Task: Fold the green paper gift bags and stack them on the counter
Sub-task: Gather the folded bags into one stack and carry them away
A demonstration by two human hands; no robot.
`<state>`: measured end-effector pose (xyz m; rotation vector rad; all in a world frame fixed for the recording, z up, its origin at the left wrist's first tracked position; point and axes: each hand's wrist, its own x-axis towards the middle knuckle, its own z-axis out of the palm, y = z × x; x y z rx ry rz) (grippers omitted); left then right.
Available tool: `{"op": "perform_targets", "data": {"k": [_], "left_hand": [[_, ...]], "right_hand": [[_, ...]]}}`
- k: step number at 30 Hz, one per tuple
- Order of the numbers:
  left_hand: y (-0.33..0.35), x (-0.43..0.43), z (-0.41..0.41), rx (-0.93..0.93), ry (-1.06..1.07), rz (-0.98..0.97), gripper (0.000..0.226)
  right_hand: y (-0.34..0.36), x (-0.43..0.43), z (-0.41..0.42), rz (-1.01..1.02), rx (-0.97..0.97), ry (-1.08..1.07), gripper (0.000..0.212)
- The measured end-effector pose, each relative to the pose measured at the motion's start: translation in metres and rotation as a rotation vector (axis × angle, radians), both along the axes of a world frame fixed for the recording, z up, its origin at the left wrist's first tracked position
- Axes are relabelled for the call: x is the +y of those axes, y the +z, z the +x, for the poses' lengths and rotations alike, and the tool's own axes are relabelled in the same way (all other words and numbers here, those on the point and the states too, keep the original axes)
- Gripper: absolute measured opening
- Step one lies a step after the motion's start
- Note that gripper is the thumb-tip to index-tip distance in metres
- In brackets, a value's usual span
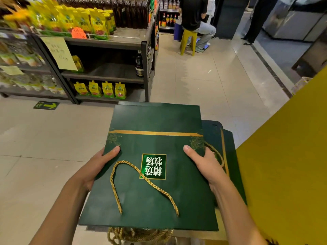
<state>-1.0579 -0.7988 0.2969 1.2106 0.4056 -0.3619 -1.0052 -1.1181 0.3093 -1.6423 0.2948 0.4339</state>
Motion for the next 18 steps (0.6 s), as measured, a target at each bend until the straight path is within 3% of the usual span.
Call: {"op": "perform_targets", "data": {"k": [6,9,15,18], "left_hand": [[-0.011,0.081,-0.008,0.031,0.034,-0.011,0.063],[-0.022,0.111,-0.002,0.039,0.029,0.033,0.042],[-0.064,0.138,0.018,0.122,-0.033,0.122,0.053],[-0.082,0.133,0.027,0.171,-0.068,0.171,0.043]], "right_hand": [[-0.016,0.083,0.0,-0.062,0.024,0.021,0.064],[-0.025,0.115,0.004,-0.098,0.036,0.035,0.055],[-0.058,0.143,0.016,-0.159,0.034,0.068,0.021],[-0.083,0.143,0.022,-0.262,0.036,0.047,0.008]]}}
